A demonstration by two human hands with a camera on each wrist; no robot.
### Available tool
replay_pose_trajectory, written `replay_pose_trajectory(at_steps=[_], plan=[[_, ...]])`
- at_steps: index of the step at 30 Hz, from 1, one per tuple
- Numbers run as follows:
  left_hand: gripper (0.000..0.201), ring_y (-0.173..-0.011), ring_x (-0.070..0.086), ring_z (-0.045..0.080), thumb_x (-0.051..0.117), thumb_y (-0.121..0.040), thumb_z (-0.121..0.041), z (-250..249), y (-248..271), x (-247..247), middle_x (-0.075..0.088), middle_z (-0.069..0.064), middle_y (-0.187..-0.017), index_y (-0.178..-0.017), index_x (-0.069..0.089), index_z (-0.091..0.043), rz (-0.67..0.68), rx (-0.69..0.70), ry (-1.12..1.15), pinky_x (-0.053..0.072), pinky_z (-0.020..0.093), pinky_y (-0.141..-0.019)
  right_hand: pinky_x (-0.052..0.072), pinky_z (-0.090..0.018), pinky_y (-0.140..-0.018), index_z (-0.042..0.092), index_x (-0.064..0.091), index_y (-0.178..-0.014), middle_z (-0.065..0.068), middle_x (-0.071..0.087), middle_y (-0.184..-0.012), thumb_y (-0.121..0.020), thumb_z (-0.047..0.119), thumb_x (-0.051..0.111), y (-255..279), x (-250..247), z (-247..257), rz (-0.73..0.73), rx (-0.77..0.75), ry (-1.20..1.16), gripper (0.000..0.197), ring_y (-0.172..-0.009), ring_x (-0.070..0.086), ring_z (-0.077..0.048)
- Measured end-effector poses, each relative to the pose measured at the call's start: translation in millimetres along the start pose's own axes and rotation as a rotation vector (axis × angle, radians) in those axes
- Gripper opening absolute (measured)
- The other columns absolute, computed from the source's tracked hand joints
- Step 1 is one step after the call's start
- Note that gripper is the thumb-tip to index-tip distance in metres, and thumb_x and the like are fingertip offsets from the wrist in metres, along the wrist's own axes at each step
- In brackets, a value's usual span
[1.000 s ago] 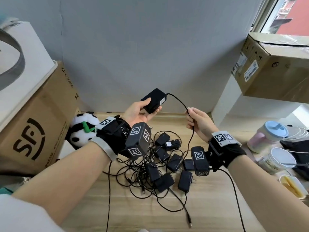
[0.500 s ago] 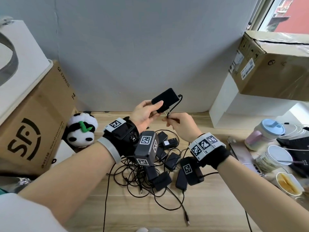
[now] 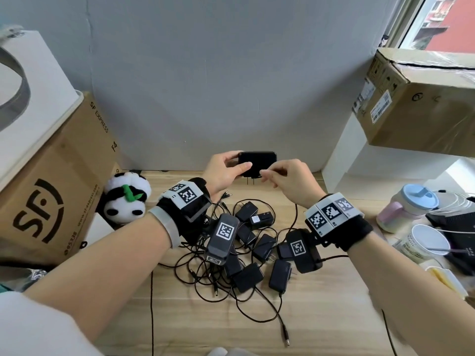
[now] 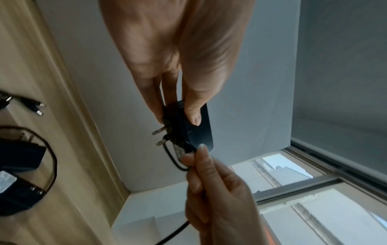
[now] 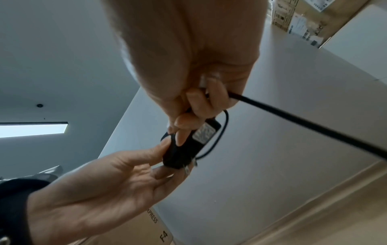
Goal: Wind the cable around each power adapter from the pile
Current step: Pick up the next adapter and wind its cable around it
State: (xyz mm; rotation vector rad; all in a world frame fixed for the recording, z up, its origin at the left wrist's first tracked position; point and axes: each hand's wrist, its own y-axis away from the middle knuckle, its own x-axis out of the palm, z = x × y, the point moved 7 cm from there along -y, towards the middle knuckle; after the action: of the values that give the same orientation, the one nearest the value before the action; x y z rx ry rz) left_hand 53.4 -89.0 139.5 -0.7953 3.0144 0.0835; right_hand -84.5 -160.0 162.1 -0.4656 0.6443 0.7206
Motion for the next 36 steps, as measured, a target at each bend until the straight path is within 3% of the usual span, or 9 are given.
replay_pose_trajectory(at_steps=[2, 5, 10, 14, 20, 23, 26, 30, 36], plan=[[0.033, -0.105, 0.061, 0.019, 0.062, -0.088, -0.004, -0.4, 0.6, 1.8, 0.065, 0.009, -0.109, -0.121, 0.060, -0.008, 0.050, 0.000, -0.125, 0.049, 0.032, -0.098, 0.035, -0.009, -0.050, 0.021, 0.070, -0.074, 0.007, 0.057, -0.059, -0.090, 0.033, 0.059, -3.3, -4.6, 2.7, 0.019, -0.010, -0.013, 0.022, -0.047, 0.044, -0.003], [0.033, -0.100, 0.062, 0.015, 0.058, -0.090, -0.003, 2.3, 6.1, 7.9, 0.065, 0.011, -0.111, -0.122, 0.059, -0.007, 0.178, -0.053, -0.182, 0.051, 0.024, -0.092, 0.036, -0.013, -0.053, 0.019, 0.069, -0.073, 0.006, 0.055, -0.059, -0.089, 0.033, 0.060, -10.9, -13.9, 7.1, 0.030, -0.031, -0.044, 0.023, -0.050, 0.044, -0.001], [0.019, -0.089, 0.066, 0.014, 0.055, -0.091, -0.005, 6.7, 17.1, 14.0, 0.068, 0.008, -0.101, -0.108, 0.063, -0.005, 0.350, -0.196, 0.099, 0.055, 0.021, -0.081, 0.030, -0.010, -0.047, 0.018, 0.064, -0.070, 0.007, 0.046, -0.055, -0.090, 0.032, 0.059, -21.1, -22.0, -13.2, -0.036, 0.053, -0.237, 0.025, -0.043, 0.036, 0.000], [0.018, -0.081, 0.062, 0.016, 0.056, -0.088, -0.008, 5.4, 19.2, 10.3, 0.065, 0.012, -0.095, -0.103, 0.062, 0.001, 0.260, -0.259, 0.398, 0.055, 0.019, -0.067, 0.037, -0.012, -0.054, 0.011, 0.065, -0.082, 0.000, 0.059, -0.071, -0.091, 0.004, 0.053, -14.2, 1.4, -32.1, 0.011, 0.119, -0.309, 0.016, -0.059, 0.047, -0.004], [0.015, -0.086, 0.061, 0.020, 0.055, -0.091, -0.005, 9.9, 11.9, 4.4, 0.065, 0.015, -0.093, -0.101, 0.061, 0.006, 0.059, -0.288, 0.564, 0.059, 0.026, -0.070, 0.036, -0.018, -0.051, 0.028, 0.067, -0.088, 0.006, 0.051, -0.061, -0.096, 0.021, 0.048, 7.4, 39.8, -23.6, 0.128, 0.050, -0.174, 0.022, -0.054, 0.040, -0.009], [0.008, -0.081, 0.062, 0.018, 0.057, -0.090, -0.003, 17.5, 9.5, 0.8, 0.067, 0.011, -0.079, -0.090, 0.062, 0.003, -0.057, -0.299, 0.545, 0.057, 0.029, -0.078, 0.035, -0.014, -0.052, 0.022, 0.071, -0.092, 0.010, 0.049, -0.059, -0.096, 0.018, 0.047, 9.8, 45.6, -18.3, 0.125, 0.031, -0.133, 0.024, -0.050, 0.039, -0.005], [0.008, -0.083, 0.064, 0.018, 0.060, -0.089, -0.003, 24.0, 8.4, 0.1, 0.066, 0.012, -0.087, -0.093, 0.062, 0.003, -0.113, -0.284, 0.506, 0.058, 0.029, -0.077, 0.032, -0.012, -0.050, 0.011, 0.071, -0.090, 0.006, 0.052, -0.060, -0.096, 0.020, 0.046, 11.7, 47.4, -13.8, 0.133, 0.027, -0.048, 0.027, -0.047, 0.039, -0.002], [0.016, -0.090, 0.064, 0.022, 0.062, -0.088, -0.005, 24.8, 10.0, 0.3, 0.066, 0.016, -0.097, -0.100, 0.062, 0.005, -0.155, -0.236, 0.406, 0.057, 0.030, -0.081, 0.035, -0.011, -0.052, 0.017, 0.071, -0.089, 0.011, 0.054, -0.061, -0.097, 0.020, 0.046, 12.1, 44.0, -3.2, 0.136, 0.008, -0.010, 0.027, -0.050, 0.043, -0.001], [0.035, -0.101, 0.062, 0.021, 0.072, -0.080, -0.011, 14.1, 6.8, -7.2, 0.064, 0.008, -0.106, -0.112, 0.058, -0.003, -0.193, -0.058, -0.040, 0.051, 0.033, -0.092, 0.036, -0.018, -0.053, 0.018, 0.068, -0.079, 0.010, 0.051, -0.060, -0.097, 0.020, 0.046, 8.5, 24.8, 11.4, 0.134, -0.001, -0.058, 0.028, -0.051, 0.041, -0.007]])
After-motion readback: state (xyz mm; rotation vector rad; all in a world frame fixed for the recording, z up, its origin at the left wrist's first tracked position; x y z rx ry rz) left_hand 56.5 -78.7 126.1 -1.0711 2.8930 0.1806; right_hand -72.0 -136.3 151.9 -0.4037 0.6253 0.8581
